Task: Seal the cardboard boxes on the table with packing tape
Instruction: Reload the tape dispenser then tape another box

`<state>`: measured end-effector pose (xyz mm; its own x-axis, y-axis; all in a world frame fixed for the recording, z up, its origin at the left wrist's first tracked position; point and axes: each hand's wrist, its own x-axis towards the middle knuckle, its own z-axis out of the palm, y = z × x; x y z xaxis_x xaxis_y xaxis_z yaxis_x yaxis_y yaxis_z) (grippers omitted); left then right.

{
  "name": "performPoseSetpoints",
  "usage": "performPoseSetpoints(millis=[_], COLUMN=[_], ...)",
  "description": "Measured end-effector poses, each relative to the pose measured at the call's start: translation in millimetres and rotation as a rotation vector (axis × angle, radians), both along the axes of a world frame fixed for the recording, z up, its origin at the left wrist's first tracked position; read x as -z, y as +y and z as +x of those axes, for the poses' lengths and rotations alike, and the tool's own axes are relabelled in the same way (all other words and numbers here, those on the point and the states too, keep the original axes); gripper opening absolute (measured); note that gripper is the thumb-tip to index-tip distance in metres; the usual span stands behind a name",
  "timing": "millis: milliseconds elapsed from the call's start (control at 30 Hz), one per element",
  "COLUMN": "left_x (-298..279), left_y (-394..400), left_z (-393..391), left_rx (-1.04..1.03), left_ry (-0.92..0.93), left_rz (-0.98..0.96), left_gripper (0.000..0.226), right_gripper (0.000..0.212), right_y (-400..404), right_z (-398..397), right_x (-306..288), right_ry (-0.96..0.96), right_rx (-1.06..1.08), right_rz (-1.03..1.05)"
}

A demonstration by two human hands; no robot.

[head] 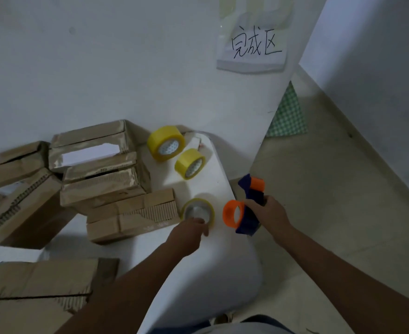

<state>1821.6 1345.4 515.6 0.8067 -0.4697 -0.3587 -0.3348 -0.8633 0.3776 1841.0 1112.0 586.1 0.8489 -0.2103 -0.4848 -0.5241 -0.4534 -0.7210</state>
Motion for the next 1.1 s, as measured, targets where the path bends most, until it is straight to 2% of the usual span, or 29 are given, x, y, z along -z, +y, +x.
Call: performPoseSetpoints(millis=[33,100,200,267,333,433,533,567,633,700,733,867,1100], left_x=[-2.4,-16.7,-40.0,-36.8,-27.1,-15.8,-12.7,-9.7,-10.8,-13.5,-15.5,-25.7,-34.9], left_y=[0.3,-3.4,-12.3,-13.3,-15.5,-21.9,-18.9,-16.0,-12.2,-15.4,-18.7,-33.6,-24.5], left_z=[4.7,20.2,58.3,89.9,115.9,144.2,161.7,165.6,165.6,165.3,164.3,149.7,119.0], left_rx=[-0.120,-0.557,-1.327,-1.575,-1.671,-1.761,-1.862,-1.906,-1.902,-1.933,-1.904,-1.858,-1.644], left_ry=[0.019,0.134,0.561,0.665,0.711,0.716,0.653,0.587,0.594,0.574,0.576,0.514,0.474], left_rz=[-0.103,-0.425,-1.237,-1.565,-1.713,-1.749,-1.719,-1.652,-1.741,-1.698,-1.685,-1.600,-1.487], left_gripper=[0.025,0.017,0.013,0.023,0.036,0.045,0.028,0.024,0.023,0.018,0.016,0.047,0.035], right_gripper=[0.026,0.027,0.032,0.034,0.037,0.036,0.035,0.035,0.033,0.030,0.030,0.039,0.047], right_y=[-0.5,-0.9,2.0,6.1,9.3,11.6,12.6,13.1,14.3,15.1,14.9,10.3,-1.8], right_z=[4.1,14.8,36.4,50.5,62.1,73.2,77.2,77.5,78.0,78.5,79.3,86.9,98.5], right_x=[0.1,0.9,1.9,0.1,-0.8,0.1,4.5,6.2,10.2,14.1,15.1,14.1,1.0], right_ry=[0.000,0.006,0.002,-0.001,-0.001,-0.011,-0.011,-0.011,-0.016,-0.031,-0.041,-0.116,-0.305], right_rx=[0.002,-0.008,-0.029,-0.029,-0.019,-0.007,0.027,0.040,0.044,0.042,0.046,0.078,0.081], right_rz=[0.005,0.006,0.020,0.042,0.071,0.107,0.150,0.159,0.153,0.128,0.115,0.060,-0.044])
